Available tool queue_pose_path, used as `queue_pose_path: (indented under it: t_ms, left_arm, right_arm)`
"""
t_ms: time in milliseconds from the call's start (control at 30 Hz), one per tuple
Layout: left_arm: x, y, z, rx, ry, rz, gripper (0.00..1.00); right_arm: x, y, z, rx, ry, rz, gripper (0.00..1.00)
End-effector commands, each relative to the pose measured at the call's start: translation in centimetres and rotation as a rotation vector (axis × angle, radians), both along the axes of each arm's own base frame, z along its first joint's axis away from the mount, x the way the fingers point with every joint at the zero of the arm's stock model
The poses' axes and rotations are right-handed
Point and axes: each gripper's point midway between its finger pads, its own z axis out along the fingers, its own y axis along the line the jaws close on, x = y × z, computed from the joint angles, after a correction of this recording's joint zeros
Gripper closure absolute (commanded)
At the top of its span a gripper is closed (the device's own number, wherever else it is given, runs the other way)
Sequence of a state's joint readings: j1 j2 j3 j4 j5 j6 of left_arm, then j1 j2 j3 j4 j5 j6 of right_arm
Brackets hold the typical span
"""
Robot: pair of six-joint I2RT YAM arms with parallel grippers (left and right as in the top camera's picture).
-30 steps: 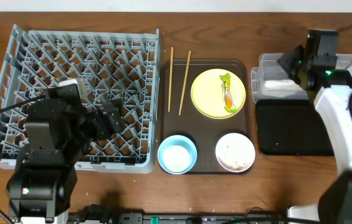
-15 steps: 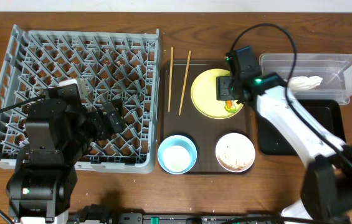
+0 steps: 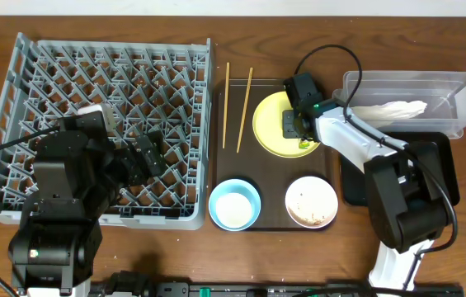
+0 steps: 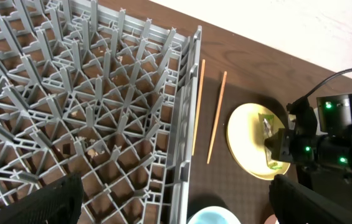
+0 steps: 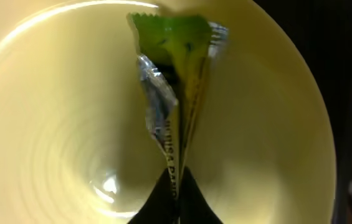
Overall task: Sort waste into correct bins and load items into the dishwasher
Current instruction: 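Grasp the green wrapper with the right gripper, drop it in the clear bin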
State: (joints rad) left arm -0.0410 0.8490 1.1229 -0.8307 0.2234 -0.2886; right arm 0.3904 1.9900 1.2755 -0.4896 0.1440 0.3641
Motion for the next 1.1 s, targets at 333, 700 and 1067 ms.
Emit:
queue_pose_path:
  t_ms: [333, 700, 1067]
  left_arm:
    - [0.0, 0.0, 1.0, -0.007, -0.022, 0.001, 0.03]
    - [0.0, 0.0, 1.0, -0.007, -0.023, 0.001, 0.03]
    - [0.0, 0.0, 1.0, -0.007, -0.023, 0.001, 0.03]
  right_arm:
    - [0.0, -10.0, 17.4, 0.304, -0.315, -0.586, 0.99]
    - [1.3, -20.9, 12.0, 0.35, -0.268, -1.041, 0.96]
    - [2.3, -16.5, 17.1, 0.484, -0.32, -0.696, 0.51]
